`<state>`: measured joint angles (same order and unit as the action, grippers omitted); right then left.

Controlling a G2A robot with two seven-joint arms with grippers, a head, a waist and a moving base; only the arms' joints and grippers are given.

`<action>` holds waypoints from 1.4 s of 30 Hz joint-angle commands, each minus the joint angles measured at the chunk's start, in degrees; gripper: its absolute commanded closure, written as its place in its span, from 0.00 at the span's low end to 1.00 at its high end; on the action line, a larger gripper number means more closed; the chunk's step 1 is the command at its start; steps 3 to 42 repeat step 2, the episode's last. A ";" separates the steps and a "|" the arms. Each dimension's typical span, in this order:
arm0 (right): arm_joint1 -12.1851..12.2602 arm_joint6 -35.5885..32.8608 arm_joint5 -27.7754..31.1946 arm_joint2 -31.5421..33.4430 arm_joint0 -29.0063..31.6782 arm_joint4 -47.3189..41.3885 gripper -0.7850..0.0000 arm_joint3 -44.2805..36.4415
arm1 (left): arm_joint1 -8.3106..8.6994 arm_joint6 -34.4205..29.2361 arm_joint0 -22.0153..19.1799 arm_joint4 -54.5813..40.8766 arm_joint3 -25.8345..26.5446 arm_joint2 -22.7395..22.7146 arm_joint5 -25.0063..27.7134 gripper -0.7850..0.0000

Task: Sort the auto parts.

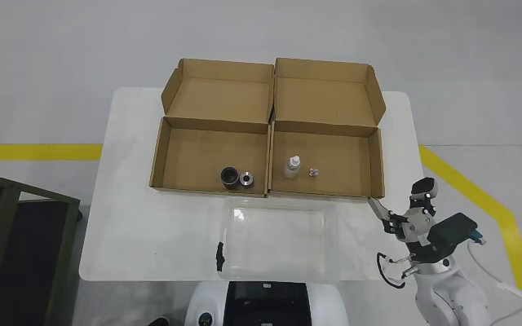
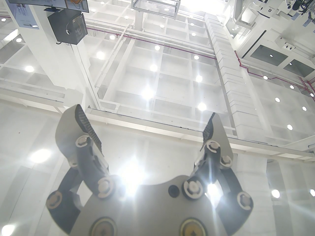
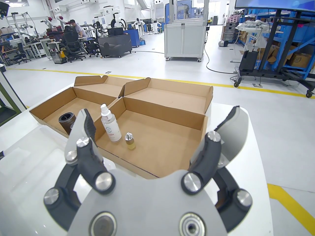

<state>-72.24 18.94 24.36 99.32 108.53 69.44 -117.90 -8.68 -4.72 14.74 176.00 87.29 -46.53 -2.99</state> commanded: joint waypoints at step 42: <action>0.00 0.00 0.00 0.00 0.00 0.00 0.00 0.00 | 0.00 0.00 0.00 0.00 0.00 0.00 0.00 0.00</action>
